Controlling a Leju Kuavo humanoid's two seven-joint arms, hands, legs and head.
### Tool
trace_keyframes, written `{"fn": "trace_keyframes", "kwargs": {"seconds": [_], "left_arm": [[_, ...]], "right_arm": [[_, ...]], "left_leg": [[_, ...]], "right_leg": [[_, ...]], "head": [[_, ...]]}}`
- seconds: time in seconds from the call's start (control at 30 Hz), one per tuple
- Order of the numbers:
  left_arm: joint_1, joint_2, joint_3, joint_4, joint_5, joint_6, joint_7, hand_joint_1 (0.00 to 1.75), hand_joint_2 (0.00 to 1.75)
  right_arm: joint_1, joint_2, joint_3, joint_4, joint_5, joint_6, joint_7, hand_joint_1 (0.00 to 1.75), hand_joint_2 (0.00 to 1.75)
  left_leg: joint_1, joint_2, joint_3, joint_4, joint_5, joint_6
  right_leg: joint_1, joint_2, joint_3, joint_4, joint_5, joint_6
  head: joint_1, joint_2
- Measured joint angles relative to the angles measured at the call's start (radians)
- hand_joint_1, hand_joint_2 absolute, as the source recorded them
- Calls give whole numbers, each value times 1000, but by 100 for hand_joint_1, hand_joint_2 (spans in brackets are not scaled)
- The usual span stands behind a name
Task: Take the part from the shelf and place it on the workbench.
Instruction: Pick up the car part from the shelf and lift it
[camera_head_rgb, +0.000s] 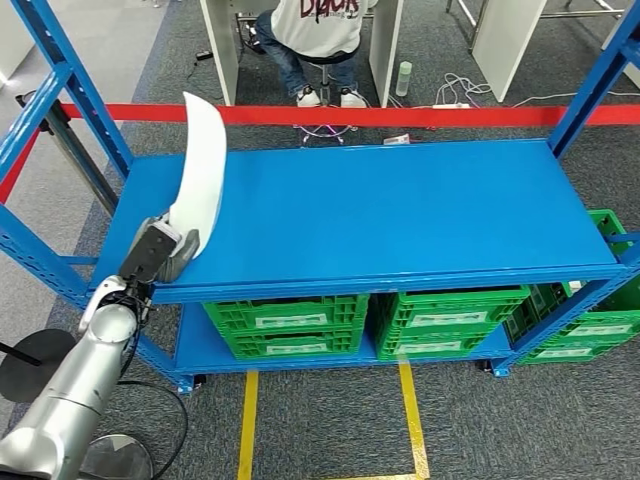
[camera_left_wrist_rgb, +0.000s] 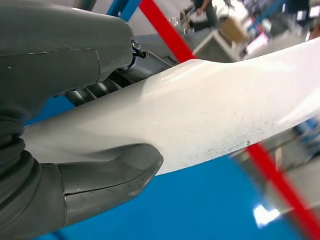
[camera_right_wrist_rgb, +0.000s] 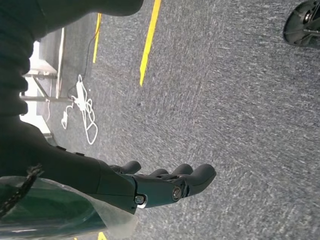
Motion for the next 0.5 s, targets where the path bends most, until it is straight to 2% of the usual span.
{"fn": "trace_keyframes", "kwargs": {"seconds": [0.13, 0.37, 0.43, 0.5], "left_arm": [[24, -49, 11, -69, 9, 96, 11, 175, 175], [55, -100, 11, -142, 43, 194, 2, 175, 175], [75, -116, 5, -174, 107, 201, -22, 175, 175], [106, -128, -10, -226, 146, 206, -97, 175, 175]], "right_arm": [[0, 2, -10, 0, -3, -6, 8, 0, 175], [0, 6, -19, 0, -10, -10, 19, 0, 175], [0, 8, -24, 0, -11, -16, 21, 0, 175], [1, 9, -28, 0, -5, -17, 17, 0, 175]], "left_leg": [[0, 0, 0, 0, 0, 0], [0, 0, 0, 0, -1, 1], [0, 0, 0, 0, -1, 1], [0, 0, 0, 0, -1, 1]], "right_leg": [[0, 0, 0, 0, 0, 0], [0, 0, 0, 0, 0, 0], [0, -1, 0, 0, 0, 0], [0, 0, 0, 0, 0, 0]], "head": [[0, 0], [0, 0], [0, 0], [-1, 0]]}}
